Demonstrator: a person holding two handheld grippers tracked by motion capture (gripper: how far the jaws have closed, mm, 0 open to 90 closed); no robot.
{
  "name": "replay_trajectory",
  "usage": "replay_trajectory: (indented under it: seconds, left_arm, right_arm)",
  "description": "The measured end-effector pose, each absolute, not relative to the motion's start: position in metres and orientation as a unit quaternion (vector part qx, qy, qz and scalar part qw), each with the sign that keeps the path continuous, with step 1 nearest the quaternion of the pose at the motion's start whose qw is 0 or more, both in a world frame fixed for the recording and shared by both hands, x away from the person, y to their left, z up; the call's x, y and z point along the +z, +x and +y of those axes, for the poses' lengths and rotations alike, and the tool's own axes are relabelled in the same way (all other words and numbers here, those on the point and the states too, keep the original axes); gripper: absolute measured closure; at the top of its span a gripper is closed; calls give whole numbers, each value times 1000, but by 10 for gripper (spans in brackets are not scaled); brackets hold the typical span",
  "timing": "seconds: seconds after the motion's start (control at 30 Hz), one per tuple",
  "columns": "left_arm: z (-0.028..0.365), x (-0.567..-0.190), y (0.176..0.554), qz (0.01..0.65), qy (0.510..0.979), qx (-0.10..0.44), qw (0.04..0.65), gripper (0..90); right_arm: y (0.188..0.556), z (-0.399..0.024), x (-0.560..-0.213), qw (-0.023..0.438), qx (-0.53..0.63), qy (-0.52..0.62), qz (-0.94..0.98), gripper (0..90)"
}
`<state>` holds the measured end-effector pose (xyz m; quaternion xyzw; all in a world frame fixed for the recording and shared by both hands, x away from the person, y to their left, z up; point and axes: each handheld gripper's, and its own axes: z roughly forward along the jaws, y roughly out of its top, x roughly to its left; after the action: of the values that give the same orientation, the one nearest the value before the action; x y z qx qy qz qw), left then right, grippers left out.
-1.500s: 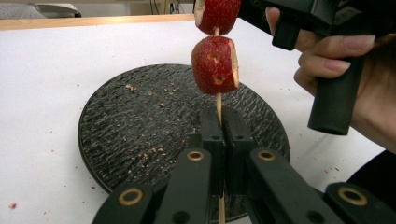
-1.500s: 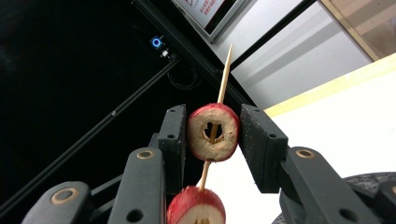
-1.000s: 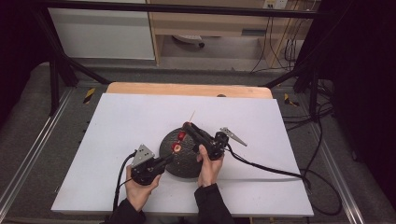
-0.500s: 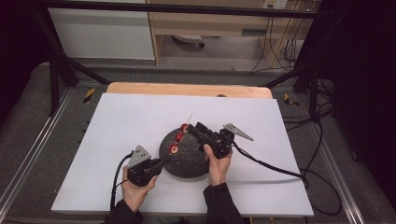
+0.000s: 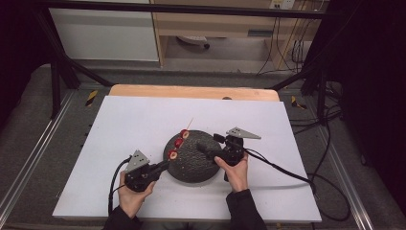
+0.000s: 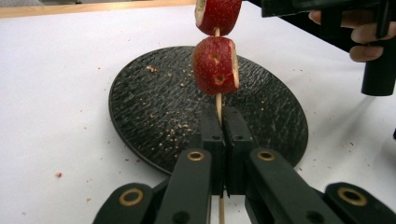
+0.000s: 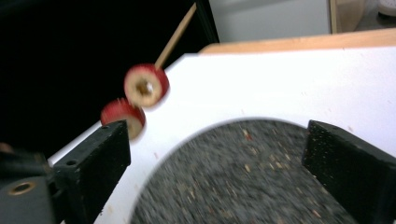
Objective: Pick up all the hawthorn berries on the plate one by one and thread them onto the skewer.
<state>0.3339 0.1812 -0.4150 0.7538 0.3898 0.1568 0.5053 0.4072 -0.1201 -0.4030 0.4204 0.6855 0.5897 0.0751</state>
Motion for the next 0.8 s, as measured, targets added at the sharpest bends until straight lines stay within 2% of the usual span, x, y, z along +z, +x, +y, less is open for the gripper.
replay_trajectory:
  seconds: [0.33, 0.8]
  left_arm:
    - [185, -411, 336, 386, 763, 158, 494, 885]
    - [185, -399, 351, 377, 791, 149, 459, 885]
  right_arm:
    - [402, -137, -414, 74, 515, 398, 756, 5]
    - [386, -188, -434, 91, 452, 392, 796, 5]
